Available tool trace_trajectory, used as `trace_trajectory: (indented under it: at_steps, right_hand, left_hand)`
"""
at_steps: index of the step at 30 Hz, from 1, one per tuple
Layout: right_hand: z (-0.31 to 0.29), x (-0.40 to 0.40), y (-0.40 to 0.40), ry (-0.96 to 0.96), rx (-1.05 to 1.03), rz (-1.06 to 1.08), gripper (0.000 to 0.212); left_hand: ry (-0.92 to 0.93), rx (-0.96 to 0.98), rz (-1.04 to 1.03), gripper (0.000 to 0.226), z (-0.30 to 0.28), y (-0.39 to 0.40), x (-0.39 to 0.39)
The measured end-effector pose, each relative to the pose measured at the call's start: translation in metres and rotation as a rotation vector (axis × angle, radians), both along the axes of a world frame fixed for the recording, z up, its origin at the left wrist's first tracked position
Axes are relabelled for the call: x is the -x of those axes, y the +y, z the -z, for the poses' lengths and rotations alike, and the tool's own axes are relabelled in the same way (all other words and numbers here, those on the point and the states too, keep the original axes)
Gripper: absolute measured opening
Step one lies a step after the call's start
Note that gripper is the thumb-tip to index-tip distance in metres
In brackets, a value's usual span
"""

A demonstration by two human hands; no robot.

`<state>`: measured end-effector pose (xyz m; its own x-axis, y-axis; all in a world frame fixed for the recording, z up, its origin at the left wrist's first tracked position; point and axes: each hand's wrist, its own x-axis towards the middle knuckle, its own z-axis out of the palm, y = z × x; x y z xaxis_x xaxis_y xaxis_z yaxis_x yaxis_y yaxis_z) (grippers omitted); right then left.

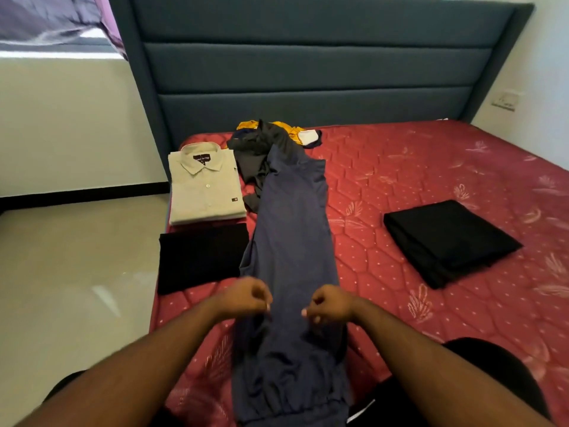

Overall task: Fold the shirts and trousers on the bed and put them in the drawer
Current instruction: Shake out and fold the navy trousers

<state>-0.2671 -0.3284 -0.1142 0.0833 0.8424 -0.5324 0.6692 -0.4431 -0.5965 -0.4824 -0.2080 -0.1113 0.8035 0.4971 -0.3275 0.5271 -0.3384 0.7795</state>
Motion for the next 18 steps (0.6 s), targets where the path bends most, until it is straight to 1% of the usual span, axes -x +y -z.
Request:
trace_trajectory:
  at_steps: [2, 3, 5, 7, 9, 11, 12, 14, 15, 16, 17, 18]
  right_hand:
    - [0.003, -0.016, 0.021, -0.026, -0.11, 0.124, 0.037]
    - [0.003, -0.022, 0.031, -0.023, -0.133, 0.184, 0.037]
    - [0.005, -0.038, 0.056, -0.006, -0.18, 0.298, 0.038]
    - [0.013, -0.06, 0.09, -0.011, -0.235, 0.424, 0.039]
    - [0.015, -0.072, 0.113, -0.01, -0.286, 0.549, 0.041]
    - [0.022, -0.089, 0.141, 0.022, -0.323, 0.709, 0.039]
    - [0.027, -0.097, 0.153, 0.051, -0.33, 0.795, 0.035]
    - [0.039, -0.107, 0.176, 0.074, -0.377, 0.941, 0.019]
    - [0.048, -0.113, 0.185, 0.049, -0.398, 0.975, 0.009]
    - [0.059, -0.119, 0.191, 0.023, -0.399, 0.979, 0.006]
    - [0.065, -0.121, 0.193, 0.004, -0.371, 0.97, 0.014]
    - [0.07, -0.125, 0.194, -0.006, -0.345, 0.964, 0.014]
  left_hand:
    - [-0.104, -0.082, -0.324, 0.021, -0.005, 0.028, -0.02]
    - [-0.122, -0.088, -0.452, 0.025, -0.007, 0.041, -0.03]
    - [-0.107, -0.091, -0.627, 0.023, -0.004, 0.069, -0.051]
    - [-0.092, -0.072, -0.743, 0.016, 0.003, 0.104, -0.072]
    - [-0.09, -0.036, -0.798, 0.013, 0.01, 0.124, -0.087]
    - [-0.069, -0.002, -0.805, 0.015, 0.023, 0.146, -0.11]
    - [-0.046, 0.007, -0.819, 0.016, 0.029, 0.153, -0.118]
    - [0.007, 0.027, -0.859, 0.019, 0.043, 0.166, -0.135]
    - [0.037, 0.027, -0.862, 0.021, 0.049, 0.169, -0.142]
    - [0.066, 0.013, -0.85, 0.026, 0.055, 0.171, -0.148]
    - [0.088, -0.006, -0.831, 0.035, 0.061, 0.172, -0.152]
    - [0.092, -0.026, -0.824, 0.043, 0.066, 0.173, -0.156]
